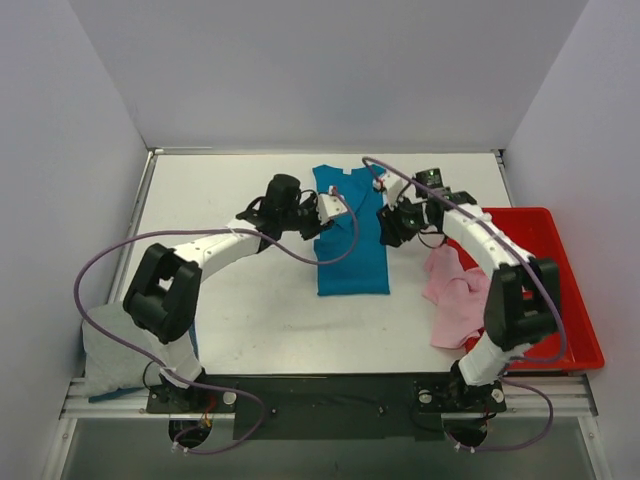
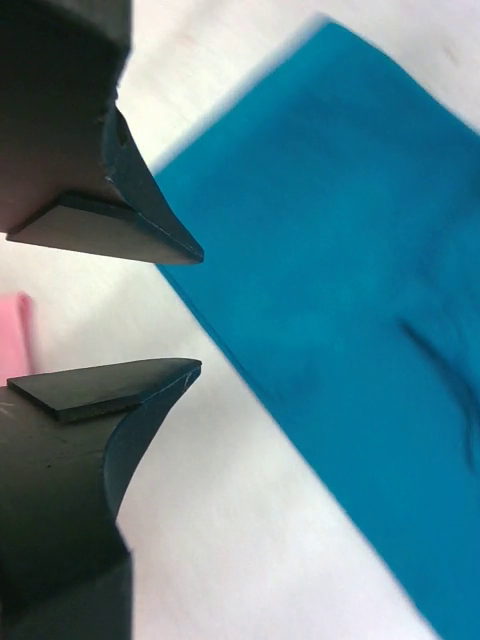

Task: Fold and stack the t-shirts
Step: Fold the folded rectangular tshirt in 1/3 of the way, then grab one side of the 2/3 rectangular tshirt with both arms

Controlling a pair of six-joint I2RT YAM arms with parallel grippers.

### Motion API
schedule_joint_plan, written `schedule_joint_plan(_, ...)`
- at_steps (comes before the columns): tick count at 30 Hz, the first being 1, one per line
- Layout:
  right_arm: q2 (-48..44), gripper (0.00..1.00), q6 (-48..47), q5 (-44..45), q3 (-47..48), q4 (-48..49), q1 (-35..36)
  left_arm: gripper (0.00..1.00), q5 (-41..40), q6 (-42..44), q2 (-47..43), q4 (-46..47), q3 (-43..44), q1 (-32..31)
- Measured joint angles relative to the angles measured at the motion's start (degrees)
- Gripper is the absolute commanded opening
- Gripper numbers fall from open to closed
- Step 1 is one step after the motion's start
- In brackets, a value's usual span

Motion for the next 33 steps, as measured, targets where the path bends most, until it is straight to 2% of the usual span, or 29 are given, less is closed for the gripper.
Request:
schedule_joint_plan(2, -8.81, 0.46, -4.31, -3.82, -8.87, 0.76, 0.70, 0.41, 7.76, 4.57, -2.93, -4.83, -1.18, 0.87)
schedule_joint_plan(5, -22.27, 0.47, -13.73, -5.29, -22.91, 0.42, 4.83, 0.46, 17.03, 11.58, -9.01, -9.99, -8.02, 1.22)
schedule_joint_plan(7, -26.77, 0.47, -18.25, -4.66, -29.49, 1.31, 8.57, 0.50, 20.33, 14.73, -10.64, -12.09, -11.93, 0.31)
schedule_joint_plan(10, -25.75, 0.47, -22.23, -2.69, -34.40, 4.22, 11.32, 0.53, 21.16, 17.38, -9.14, -12.44, -15.15, -1.86)
schedule_joint_plan(18, -20.28, 0.45, -27.43, 4.04, -37.48, 12.37, 14.67, 0.52, 16.22, 21.18, -7.65, -6.88, -22.14, -7.54)
schedule_joint_plan(25, -17.44, 0.39, -28.37, 8.13, -38.27, 17.09, 14.67, 0.48, 10.86, 22.18, -6.97, -5.03, -23.08, -9.44)
schedule_joint_plan(27, -16.96, 0.29, -28.61, 8.68, -38.14, 17.92, 14.67, 0.45, 9.77, 22.36, -6.86, -4.15, -23.08, -9.53)
schedule_joint_plan(29, -16.22, 0.05, -29.27, 9.22, -37.57, 18.05, 14.71, 0.36, 8.50, 22.69, -6.69, -3.41, -23.08, -9.53)
schedule_joint_plan(30, -15.82, 0.00, -29.70, 9.42, -37.35, 18.12, 14.75, 0.27, 7.78, 22.93, -6.56, -3.04, -23.10, -9.55)
schedule_joint_plan(31, -15.32, 0.00, -29.88, 9.86, -37.13, 18.12, 14.84, 0.22, 6.97, 23.12, -6.43, -2.58, -23.21, -9.57)
schedule_joint_plan(32, -14.97, 0.00, -29.99, 10.23, -36.87, 18.10, 14.95, 0.03, 6.43, 23.34, -6.34, -2.03, -23.47, -9.60)
schedule_joint_plan(33, -14.86, 0.00, -30.10, 10.62, -36.79, 18.16, 15.06, 0.00, 5.88, 23.71, -6.32, -1.57, -23.76, -9.64)
